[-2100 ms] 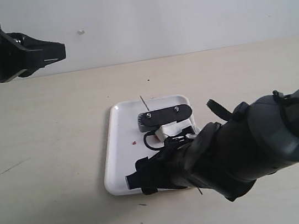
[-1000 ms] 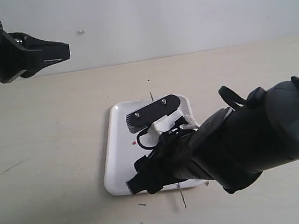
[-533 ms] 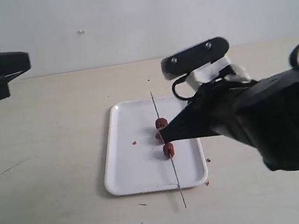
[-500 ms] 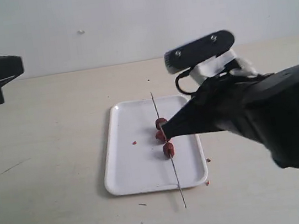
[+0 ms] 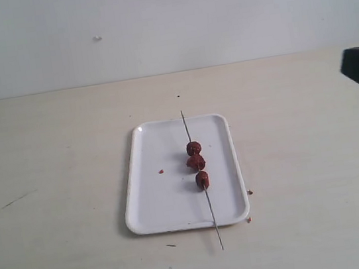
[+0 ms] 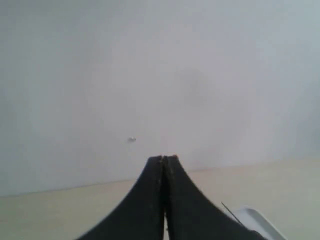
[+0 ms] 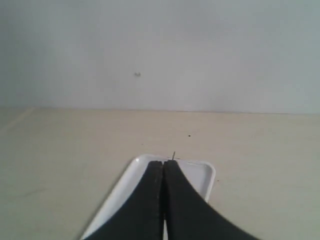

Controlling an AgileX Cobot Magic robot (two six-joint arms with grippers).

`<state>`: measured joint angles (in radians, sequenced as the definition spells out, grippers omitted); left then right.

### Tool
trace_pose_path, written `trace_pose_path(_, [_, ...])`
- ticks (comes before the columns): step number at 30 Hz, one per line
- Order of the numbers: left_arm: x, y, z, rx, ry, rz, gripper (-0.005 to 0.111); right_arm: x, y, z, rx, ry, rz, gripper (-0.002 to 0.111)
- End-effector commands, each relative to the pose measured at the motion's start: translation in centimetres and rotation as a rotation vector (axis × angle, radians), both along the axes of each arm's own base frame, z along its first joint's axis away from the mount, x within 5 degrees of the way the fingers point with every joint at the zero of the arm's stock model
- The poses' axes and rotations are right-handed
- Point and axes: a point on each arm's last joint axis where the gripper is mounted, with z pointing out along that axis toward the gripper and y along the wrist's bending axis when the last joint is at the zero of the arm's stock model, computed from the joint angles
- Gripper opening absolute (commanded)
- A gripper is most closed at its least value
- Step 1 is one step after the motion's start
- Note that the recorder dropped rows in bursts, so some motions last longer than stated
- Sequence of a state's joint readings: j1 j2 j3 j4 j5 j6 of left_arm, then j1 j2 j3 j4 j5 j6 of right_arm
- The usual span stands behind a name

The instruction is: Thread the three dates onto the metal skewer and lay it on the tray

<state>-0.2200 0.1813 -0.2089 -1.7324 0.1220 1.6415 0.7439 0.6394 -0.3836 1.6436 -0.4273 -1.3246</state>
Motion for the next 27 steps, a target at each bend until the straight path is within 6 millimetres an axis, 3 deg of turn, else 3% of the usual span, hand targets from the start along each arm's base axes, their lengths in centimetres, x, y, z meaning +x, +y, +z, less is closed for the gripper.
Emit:
trace_pose_path(1, [-1.7,0.9,-1.0,-0.077,-0.08,0.041,0.0,-2.6,-2.3,-0.2,0.213,-0.023,-0.012,0.0])
trace_pose_path(9, [-2.0,0.8,-1.0,-0.081,-0.097,0.03,0.0,-5.4,-4.8,1.4,0.363,-0.184,0.007,0.0])
trace_pose_path(16, [-2.0,0.8,-1.0,-0.081,-0.097,0.03,0.0,-6.1,-5.5,1.7,0.385,-0.232,0.007,0.0])
trace_pose_path(20, [-2.0,0.8,-1.0,-0.081,-0.097,0.03,0.0,-6.2,-6.8,1.6,0.225,-0.297,-0.124,0.0])
trace_pose_path(27, [-2.0,0.9,-1.0,-0.082,-0.096,0.034,0.0,-7.2,-8.7,1.7,0.119,-0.362,-0.482,0.0])
